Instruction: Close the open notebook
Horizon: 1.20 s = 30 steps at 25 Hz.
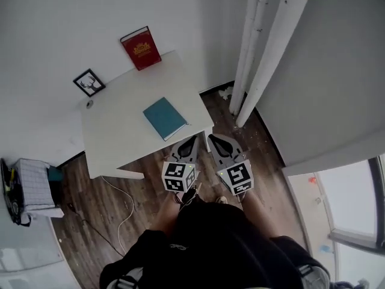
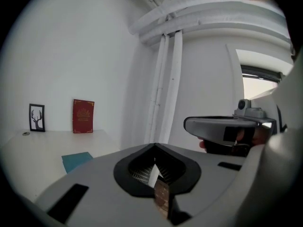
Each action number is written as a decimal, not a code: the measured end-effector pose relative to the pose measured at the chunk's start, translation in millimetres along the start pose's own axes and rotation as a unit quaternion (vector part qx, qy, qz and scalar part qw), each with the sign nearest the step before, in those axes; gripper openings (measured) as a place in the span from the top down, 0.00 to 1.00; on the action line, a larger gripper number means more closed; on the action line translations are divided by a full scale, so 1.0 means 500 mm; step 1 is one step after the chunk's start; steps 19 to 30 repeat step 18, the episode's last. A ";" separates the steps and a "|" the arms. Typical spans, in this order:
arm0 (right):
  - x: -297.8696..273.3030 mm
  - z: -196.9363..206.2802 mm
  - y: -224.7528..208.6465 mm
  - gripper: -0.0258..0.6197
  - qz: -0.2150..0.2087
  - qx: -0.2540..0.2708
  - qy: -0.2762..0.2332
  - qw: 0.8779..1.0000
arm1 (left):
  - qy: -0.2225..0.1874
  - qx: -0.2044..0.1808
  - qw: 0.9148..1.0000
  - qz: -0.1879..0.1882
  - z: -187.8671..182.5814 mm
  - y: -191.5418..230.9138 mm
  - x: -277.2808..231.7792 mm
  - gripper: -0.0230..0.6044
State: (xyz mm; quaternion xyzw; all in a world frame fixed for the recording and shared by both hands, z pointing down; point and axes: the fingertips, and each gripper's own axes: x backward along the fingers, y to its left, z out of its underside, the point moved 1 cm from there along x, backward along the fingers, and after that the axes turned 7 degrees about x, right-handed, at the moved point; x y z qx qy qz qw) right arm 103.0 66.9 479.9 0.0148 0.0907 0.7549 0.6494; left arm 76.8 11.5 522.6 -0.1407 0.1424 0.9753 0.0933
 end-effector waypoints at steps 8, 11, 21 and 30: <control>0.017 -0.001 0.020 0.92 -0.008 -0.008 -0.006 1.000 | 0.001 0.002 1.000 0.012 0.005 -0.037 0.017 0.96; 0.005 -0.020 0.031 0.92 -0.015 -0.016 -0.018 1.000 | 0.000 0.000 1.000 0.008 -0.005 -0.023 0.029 0.96; -0.050 -0.035 0.080 0.92 -0.009 -0.030 -0.031 0.999 | -0.001 -0.015 1.000 -0.001 -0.021 0.054 0.072 0.96; -0.050 -0.035 0.080 0.92 -0.009 -0.030 -0.031 0.999 | -0.001 -0.015 1.000 -0.001 -0.021 0.054 0.072 0.96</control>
